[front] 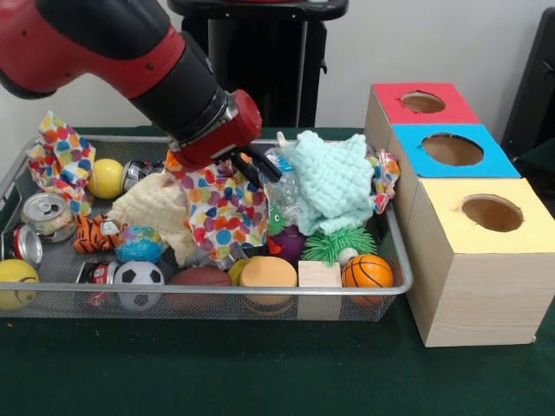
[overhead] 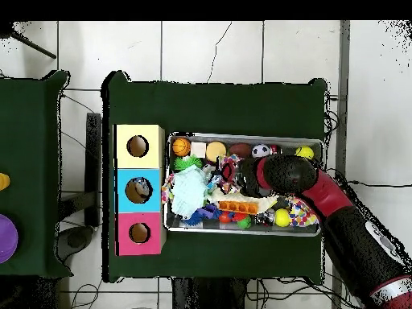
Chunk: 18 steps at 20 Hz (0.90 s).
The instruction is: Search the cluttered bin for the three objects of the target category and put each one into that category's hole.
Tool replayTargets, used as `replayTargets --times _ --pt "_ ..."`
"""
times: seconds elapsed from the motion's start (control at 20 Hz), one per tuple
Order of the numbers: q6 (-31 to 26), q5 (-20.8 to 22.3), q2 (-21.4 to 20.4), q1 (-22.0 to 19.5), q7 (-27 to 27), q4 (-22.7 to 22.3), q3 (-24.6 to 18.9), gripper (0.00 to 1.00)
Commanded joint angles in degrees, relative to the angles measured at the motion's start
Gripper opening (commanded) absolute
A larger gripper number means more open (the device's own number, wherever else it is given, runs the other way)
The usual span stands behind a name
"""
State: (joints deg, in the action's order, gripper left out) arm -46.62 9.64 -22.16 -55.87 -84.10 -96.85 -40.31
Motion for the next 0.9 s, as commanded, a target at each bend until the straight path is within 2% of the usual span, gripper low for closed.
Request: replayTargets --times 0.05,0.2,0.3,0.6,0.9 --pt "5.7 7.1 -2.8 3.7 -3.3 -0.3 6.1 0.0" --pt "6.0 9.7 -8.3 6.3 -6.8 0.7 10.1 0.0" --pt "5.9 10.3 -9.8 7.4 -8.2 1.7 11.8 0.0" --pt "7.7 10.5 -9.8 8.6 -7.5 4.6 13.6 0.0" --pt "4.3 9.3 -10.7 9.1 -5.1 8.2 14.0 0.0"
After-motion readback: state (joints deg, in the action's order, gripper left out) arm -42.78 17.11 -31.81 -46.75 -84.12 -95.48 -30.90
